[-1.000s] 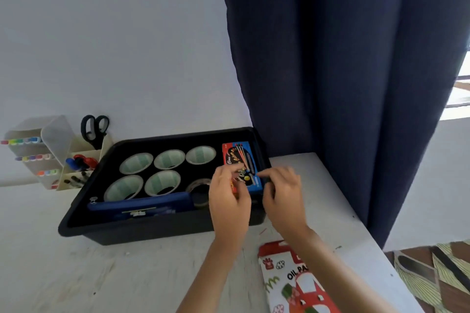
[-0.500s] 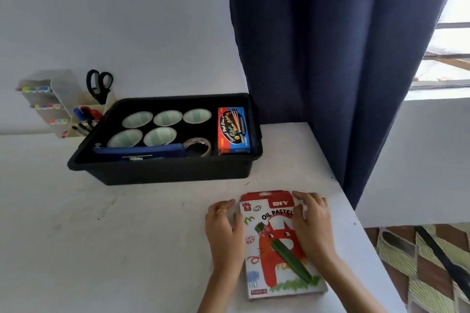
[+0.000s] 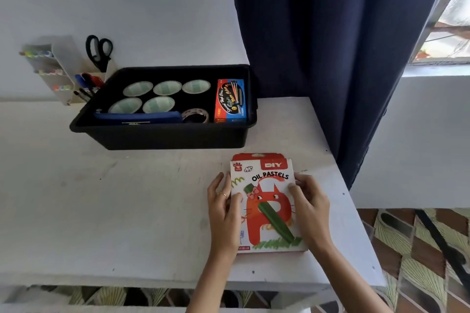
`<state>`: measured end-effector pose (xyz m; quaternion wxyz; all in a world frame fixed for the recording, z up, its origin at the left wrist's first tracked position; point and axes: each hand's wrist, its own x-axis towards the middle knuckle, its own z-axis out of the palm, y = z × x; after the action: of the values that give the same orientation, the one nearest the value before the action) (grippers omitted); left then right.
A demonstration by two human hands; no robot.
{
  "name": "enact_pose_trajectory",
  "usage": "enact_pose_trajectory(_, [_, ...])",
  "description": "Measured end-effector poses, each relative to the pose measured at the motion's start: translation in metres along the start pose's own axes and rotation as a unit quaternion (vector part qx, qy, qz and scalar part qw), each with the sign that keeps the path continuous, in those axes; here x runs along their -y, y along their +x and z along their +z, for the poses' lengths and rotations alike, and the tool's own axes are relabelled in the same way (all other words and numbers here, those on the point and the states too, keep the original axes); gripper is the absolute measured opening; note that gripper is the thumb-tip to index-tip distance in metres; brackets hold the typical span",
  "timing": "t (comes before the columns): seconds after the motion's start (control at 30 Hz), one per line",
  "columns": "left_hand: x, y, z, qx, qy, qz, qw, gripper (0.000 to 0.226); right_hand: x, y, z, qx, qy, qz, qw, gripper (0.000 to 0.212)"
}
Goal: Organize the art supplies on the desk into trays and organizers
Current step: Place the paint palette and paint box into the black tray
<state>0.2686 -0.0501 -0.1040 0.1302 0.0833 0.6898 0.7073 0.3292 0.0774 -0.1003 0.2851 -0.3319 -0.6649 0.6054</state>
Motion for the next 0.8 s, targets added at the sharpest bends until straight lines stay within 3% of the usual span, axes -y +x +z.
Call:
enact_pose_trajectory(0.13, [-0.017, 0.005, -0.006, 0.033, -0.074, -0.054, 0.995, 0.04, 0.013, -0.003, 0.003, 0.005, 0.086, 0.011, 0.996, 0.007])
enact_pose_trajectory(0.23, [-0.04, 0.014, -0.009, 0.036, -0.099, -0.016, 0.994, 0.042, 0.034, 0.0, 0.009, 0.007, 0.144, -0.006, 0.99, 0.018])
enact_pose_trajectory(0.4, [-0.079, 0.046, -0.016, -0.002, -0.137, 0.041, 0.99, 0.039, 0.082, 0.03, 0.03, 0.039, 0.192, -0.019, 0.98, 0.006])
enact_pose_trajectory(0.53, [-0.104, 0.09, -0.025, -0.036, -0.168, 0.05, 0.984, 0.04, 0.111, 0.058, 0.06, 0.076, 0.141, -0.076, 0.984, 0.012])
enact_pose_trajectory(0.63, [-0.119, 0.13, -0.032, -0.042, -0.162, 0.042, 0.985, 0.033, 0.119, 0.081, 0.088, 0.107, 0.061, -0.098, 0.988, 0.032])
enact_pose_trajectory(0.73, [-0.129, 0.17, -0.039, -0.026, -0.141, 0.036, 0.989, 0.023, 0.121, 0.106, 0.117, 0.091, -0.029, -0.095, 0.991, 0.053])
enact_pose_trajectory(0.8, [-0.13, 0.193, -0.04, -0.019, -0.121, 0.032, 0.992, 0.019, 0.12, 0.119, 0.133, 0.076, -0.075, -0.11, 0.988, 0.053])
